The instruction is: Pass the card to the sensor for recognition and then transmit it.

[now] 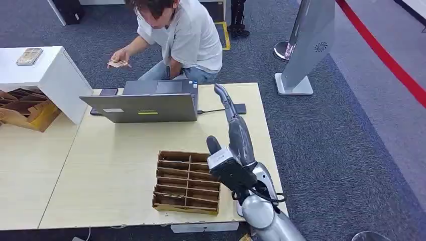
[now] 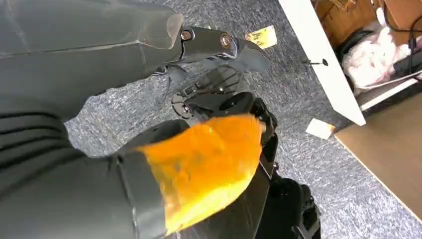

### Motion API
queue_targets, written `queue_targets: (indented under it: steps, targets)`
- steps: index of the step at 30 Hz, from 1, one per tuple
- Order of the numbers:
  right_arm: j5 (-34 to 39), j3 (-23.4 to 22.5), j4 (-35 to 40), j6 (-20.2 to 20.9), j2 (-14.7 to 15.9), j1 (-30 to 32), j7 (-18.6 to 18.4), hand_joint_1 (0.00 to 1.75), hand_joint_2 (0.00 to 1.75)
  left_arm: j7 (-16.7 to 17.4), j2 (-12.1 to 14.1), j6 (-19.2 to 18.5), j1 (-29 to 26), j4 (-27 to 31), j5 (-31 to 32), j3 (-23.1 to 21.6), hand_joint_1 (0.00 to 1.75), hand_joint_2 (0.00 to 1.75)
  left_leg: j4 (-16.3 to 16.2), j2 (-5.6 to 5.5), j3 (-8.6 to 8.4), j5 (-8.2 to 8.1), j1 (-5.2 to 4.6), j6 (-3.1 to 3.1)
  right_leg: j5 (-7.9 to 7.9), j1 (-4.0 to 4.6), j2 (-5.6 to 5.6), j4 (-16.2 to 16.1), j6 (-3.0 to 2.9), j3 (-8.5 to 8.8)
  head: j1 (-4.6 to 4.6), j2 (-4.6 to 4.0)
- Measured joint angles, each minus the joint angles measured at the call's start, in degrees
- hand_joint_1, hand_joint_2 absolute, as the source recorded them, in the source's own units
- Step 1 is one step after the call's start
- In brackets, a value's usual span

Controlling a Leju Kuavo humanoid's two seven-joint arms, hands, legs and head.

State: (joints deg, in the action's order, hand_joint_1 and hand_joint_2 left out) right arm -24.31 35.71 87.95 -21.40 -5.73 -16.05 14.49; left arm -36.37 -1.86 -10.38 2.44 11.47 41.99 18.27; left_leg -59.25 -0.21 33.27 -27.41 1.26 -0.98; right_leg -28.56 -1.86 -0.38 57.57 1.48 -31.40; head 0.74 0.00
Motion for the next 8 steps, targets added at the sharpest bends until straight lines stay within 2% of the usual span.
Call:
queue_targets:
  steps: [8]
  targets:
    - [8.5,0.0,6.0,4.7,3.2,6.0,4.4,0.00,0.00,-0.4,0.0,0.7,-0.4,0.0,-0.5,0.2,0.00,0.00,0.0,0.00,0.00,0.00,0.00,0.00,0.00,0.00,0.00,0.0,0.00,0.00,0.02,0.00]
